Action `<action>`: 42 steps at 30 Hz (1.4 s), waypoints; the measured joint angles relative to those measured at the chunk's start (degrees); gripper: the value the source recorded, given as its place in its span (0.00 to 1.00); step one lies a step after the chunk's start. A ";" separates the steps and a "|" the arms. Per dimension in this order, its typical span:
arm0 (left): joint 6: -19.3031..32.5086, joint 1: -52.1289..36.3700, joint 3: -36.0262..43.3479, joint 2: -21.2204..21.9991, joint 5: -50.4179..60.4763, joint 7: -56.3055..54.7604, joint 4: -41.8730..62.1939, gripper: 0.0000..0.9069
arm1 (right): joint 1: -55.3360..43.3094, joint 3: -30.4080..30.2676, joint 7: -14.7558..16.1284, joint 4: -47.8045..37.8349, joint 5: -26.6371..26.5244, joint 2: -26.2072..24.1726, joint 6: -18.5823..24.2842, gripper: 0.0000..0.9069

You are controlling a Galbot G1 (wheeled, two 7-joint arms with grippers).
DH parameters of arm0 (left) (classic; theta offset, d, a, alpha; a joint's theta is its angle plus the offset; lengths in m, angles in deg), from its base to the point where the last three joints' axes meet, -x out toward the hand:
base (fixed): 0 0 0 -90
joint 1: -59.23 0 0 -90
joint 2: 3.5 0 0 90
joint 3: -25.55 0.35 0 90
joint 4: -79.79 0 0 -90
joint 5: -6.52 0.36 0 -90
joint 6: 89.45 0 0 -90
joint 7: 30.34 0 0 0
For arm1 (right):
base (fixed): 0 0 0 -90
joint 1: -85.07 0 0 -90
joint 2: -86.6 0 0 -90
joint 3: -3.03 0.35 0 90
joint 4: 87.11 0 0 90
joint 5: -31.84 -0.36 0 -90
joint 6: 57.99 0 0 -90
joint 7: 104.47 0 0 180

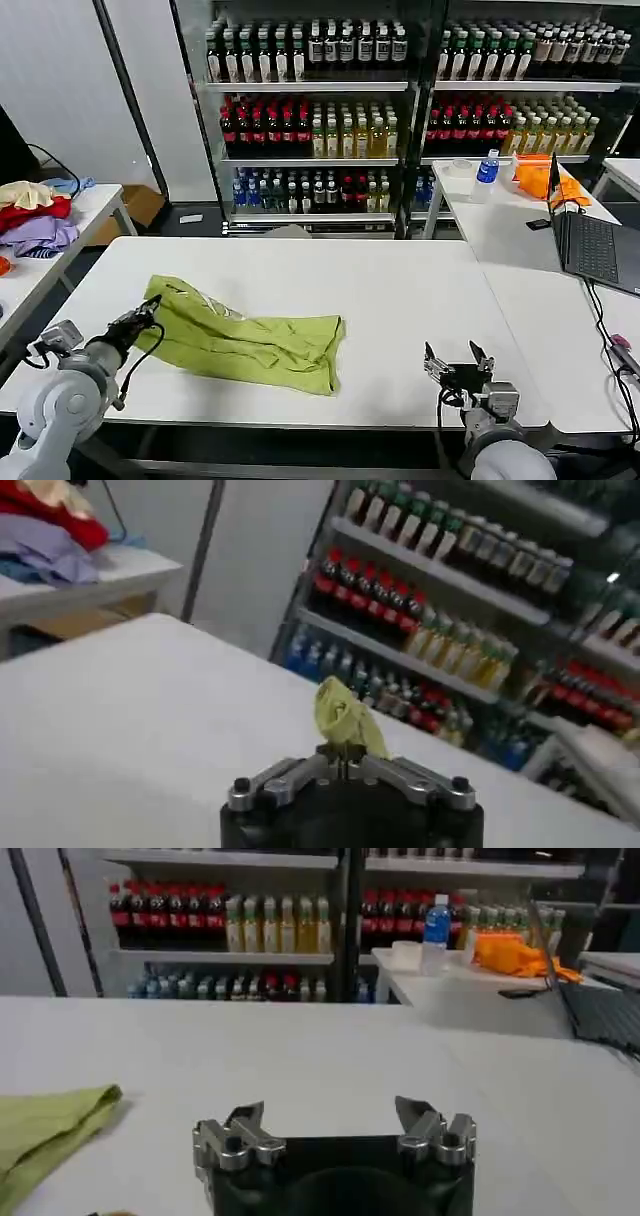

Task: Fold and organize the clothes.

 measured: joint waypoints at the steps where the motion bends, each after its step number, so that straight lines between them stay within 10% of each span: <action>1: -0.09 -0.23 0.42 0.48 -1.19 -0.18 -0.53 0.02 | -0.03 -0.09 0.00 -0.08 0.03 0.04 0.00 1.00; 24: -0.53 -4.44 17.71 12.40 -6.64 -1.88 -0.54 0.04 | -1.21 -0.93 0.48 -1.76 0.16 0.18 0.59 1.00; 28: -0.82 -5.31 21.10 13.13 -4.61 -1.61 0.48 0.49 | -1.35 -0.84 0.49 -1.66 0.06 -0.01 0.59 1.00; 29: -0.94 -5.54 21.93 13.25 -4.08 -1.46 0.74 1.00 | -1.36 -0.83 0.48 -1.63 0.05 -0.02 0.59 1.00; 42: -2.07 -5.80 26.49 12.63 1.12 0.88 1.14 1.00 | -1.04 -0.73 0.34 -1.07 0.14 0.23 0.54 1.00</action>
